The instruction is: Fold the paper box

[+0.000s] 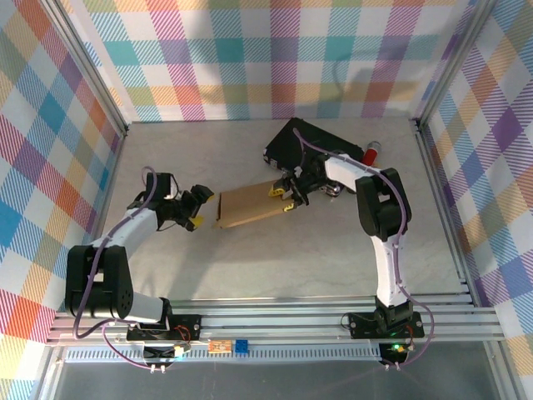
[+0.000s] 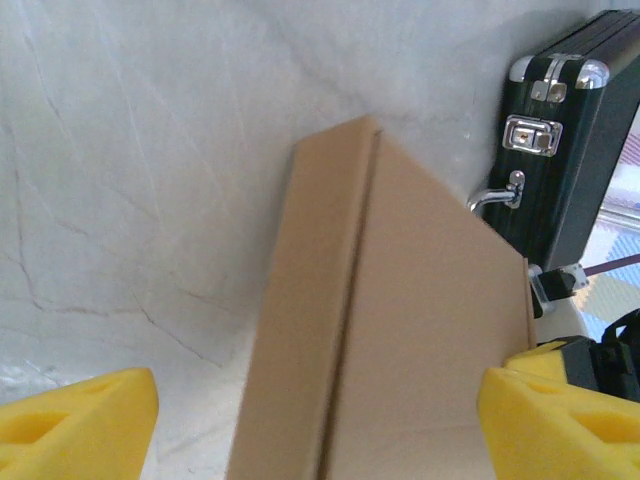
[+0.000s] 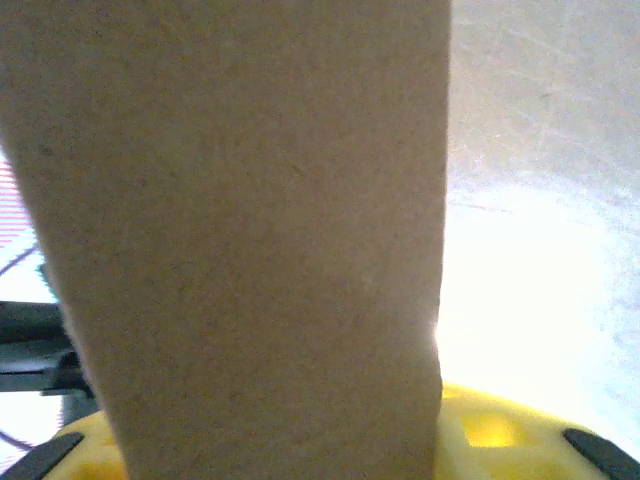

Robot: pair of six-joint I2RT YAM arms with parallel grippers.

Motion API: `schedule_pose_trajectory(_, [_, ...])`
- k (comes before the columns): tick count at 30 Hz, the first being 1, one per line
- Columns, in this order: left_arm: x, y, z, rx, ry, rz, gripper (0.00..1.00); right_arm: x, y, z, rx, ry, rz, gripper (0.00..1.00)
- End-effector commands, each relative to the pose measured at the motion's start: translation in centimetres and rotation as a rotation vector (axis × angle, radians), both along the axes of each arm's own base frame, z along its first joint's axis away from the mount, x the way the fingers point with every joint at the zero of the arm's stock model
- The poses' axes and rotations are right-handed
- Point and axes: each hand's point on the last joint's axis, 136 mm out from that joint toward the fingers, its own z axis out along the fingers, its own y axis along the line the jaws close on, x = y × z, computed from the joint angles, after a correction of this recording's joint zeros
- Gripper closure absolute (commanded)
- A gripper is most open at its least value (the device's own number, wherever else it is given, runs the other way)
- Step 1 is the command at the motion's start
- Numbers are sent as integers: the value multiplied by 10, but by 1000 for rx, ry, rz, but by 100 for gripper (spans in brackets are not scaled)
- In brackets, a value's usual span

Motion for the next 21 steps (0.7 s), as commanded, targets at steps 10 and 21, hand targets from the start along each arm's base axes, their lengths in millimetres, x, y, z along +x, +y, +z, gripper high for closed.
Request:
schedule_pose_trajectory(10, [35,-29,6,-329,28,139,15,1,1,25,38,276,-63,64])
schedule_pose_trajectory(21, [56,-71,-9,-545,5,198,31,-2,-1,14,22,311,-63,63])
